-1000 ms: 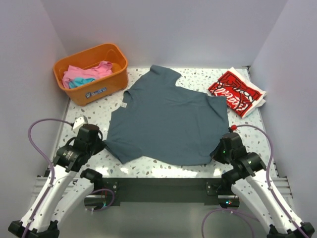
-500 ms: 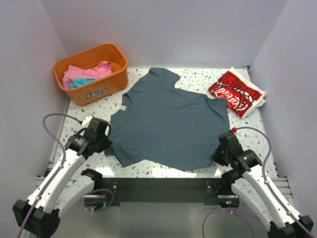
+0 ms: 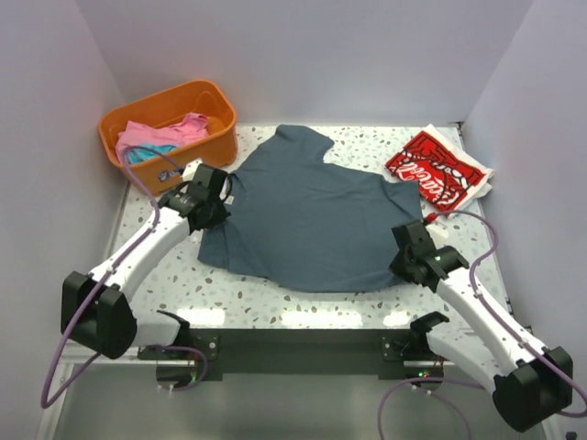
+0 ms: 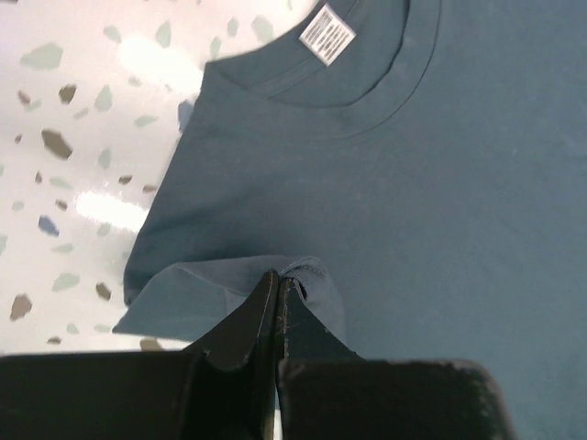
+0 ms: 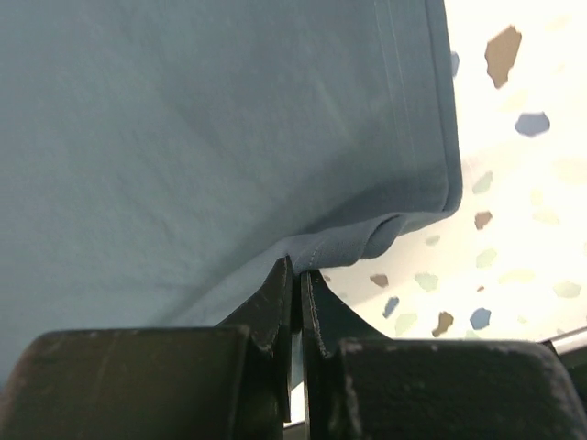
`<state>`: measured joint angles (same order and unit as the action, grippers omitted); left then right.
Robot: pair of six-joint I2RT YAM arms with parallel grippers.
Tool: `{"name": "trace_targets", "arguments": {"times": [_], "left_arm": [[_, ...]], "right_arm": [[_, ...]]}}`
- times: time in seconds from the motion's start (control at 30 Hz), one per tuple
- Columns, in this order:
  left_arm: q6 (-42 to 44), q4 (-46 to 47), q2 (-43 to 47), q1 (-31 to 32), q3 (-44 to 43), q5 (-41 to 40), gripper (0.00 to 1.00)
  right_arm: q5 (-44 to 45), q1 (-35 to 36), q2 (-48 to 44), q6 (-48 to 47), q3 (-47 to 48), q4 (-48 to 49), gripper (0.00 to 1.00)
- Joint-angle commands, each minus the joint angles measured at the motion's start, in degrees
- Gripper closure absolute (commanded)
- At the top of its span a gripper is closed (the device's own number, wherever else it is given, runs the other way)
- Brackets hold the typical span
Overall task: Fold and stack the t-shirts
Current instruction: Fold the tshirt
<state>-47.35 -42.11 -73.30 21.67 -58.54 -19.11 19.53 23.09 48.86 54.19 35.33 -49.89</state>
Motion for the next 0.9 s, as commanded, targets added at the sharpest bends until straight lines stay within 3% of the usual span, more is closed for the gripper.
{"name": "trace_targets", "arguments": {"times": [0.0, 0.53, 0.87], "left_arm": [[3.3, 5.0, -3.9, -0.1, -4.7, -3.5, 1.00], [12.9, 17.3, -20.3, -0.1, -16.0, -2.1, 1.00], [11.0, 16.2, -32.3, -0.2, -24.6, -9.1, 1.00]], "right_arm": [[5.0, -0.7, 3.4, -0.1, 3.6, 4.8, 1.00], [1.7, -9.5, 14.8, -5.9, 7.3, 13.3, 1.00], [-0.3, -13.2, 23.9, -7.3, 9.1, 19.9, 0.99]]}}
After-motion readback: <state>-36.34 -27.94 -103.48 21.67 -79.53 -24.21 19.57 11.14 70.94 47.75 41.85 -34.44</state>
